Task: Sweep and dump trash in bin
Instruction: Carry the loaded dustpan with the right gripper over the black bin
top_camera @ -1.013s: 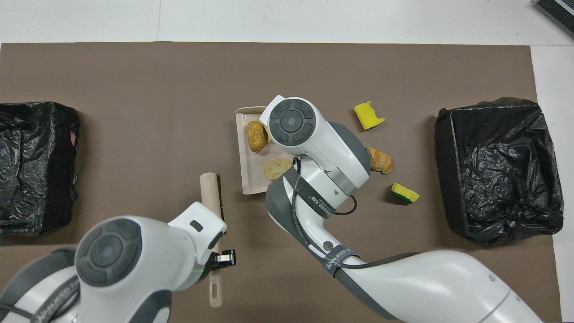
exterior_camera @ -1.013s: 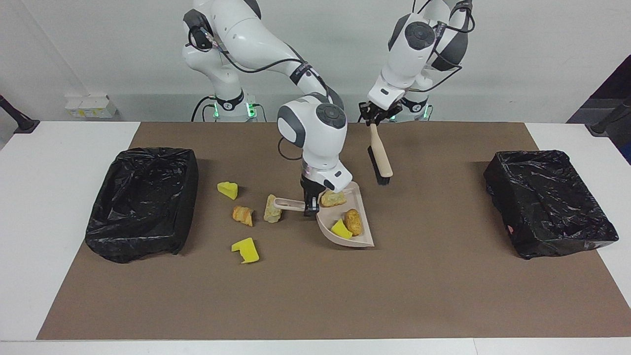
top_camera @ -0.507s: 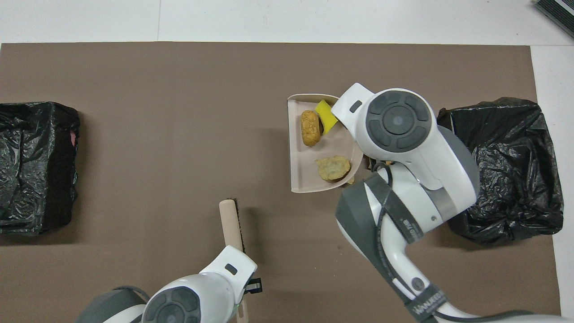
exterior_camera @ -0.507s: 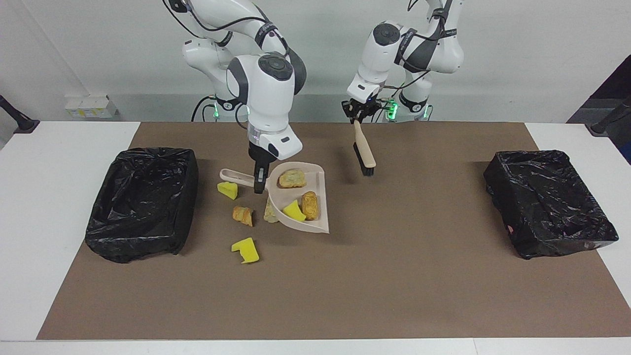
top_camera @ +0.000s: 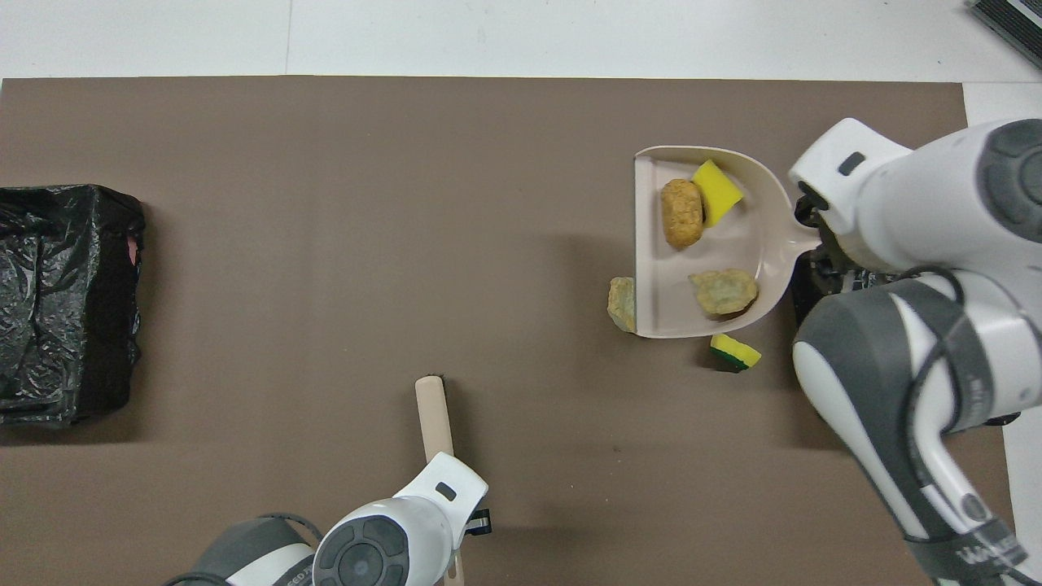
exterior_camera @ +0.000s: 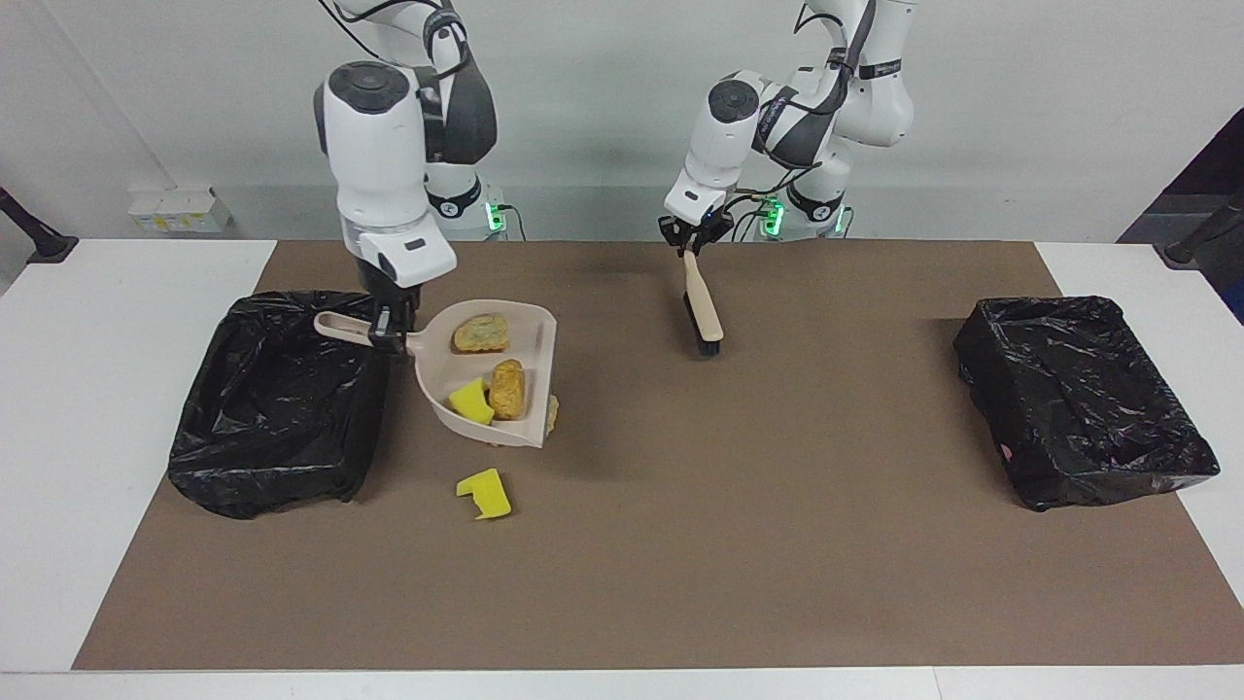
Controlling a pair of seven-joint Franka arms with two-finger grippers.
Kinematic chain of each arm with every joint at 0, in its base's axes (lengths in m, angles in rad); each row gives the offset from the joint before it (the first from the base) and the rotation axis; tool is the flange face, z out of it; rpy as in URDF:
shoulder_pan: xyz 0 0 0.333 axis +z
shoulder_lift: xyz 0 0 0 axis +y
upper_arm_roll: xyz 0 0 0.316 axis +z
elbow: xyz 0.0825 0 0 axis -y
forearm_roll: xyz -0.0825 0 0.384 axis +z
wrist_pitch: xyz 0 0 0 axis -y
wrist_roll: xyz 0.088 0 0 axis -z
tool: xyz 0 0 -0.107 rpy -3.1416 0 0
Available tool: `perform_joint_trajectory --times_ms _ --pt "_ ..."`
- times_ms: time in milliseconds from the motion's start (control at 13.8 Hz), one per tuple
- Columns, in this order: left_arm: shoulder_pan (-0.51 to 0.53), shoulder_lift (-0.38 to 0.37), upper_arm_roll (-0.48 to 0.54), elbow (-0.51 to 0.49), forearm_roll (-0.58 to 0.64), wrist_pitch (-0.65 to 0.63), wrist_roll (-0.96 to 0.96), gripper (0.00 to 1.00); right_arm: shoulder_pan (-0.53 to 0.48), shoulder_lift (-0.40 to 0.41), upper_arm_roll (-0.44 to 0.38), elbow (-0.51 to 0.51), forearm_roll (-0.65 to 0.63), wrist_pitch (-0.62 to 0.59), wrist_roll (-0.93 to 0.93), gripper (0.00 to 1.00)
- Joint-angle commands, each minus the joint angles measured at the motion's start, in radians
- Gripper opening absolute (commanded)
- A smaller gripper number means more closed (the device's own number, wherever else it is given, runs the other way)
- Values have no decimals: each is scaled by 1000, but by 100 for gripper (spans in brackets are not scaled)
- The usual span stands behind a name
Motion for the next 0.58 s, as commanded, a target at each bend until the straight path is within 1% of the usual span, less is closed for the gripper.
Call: perform_joint_trajectory --times_ms 0,72,145,217,290,362,507 --pt "-30 -13 17 -27 13 47 29 0 -161 -67 12 -84 73 21 -169 0" --pt "-28 -12 17 -29 13 45 46 0 -221 -85 10 -112 81 35 -232 0" --pt "-19 -9 17 -29 13 51 58 0 -255 -93 7 -127 81 40 -285 0" --pt "-14 19 19 -27 13 57 95 0 -296 -107 7 -143 68 41 -327 0" --pt "2 37 19 -27 13 56 115 0 -338 -108 6 -147 61 58 -374 0" --pt "10 40 19 -27 13 56 117 0 -379 -108 6 -147 52 72 -425 0" --pt "12 45 19 -23 13 57 115 0 -450 -108 4 -147 19 111 -464 0"
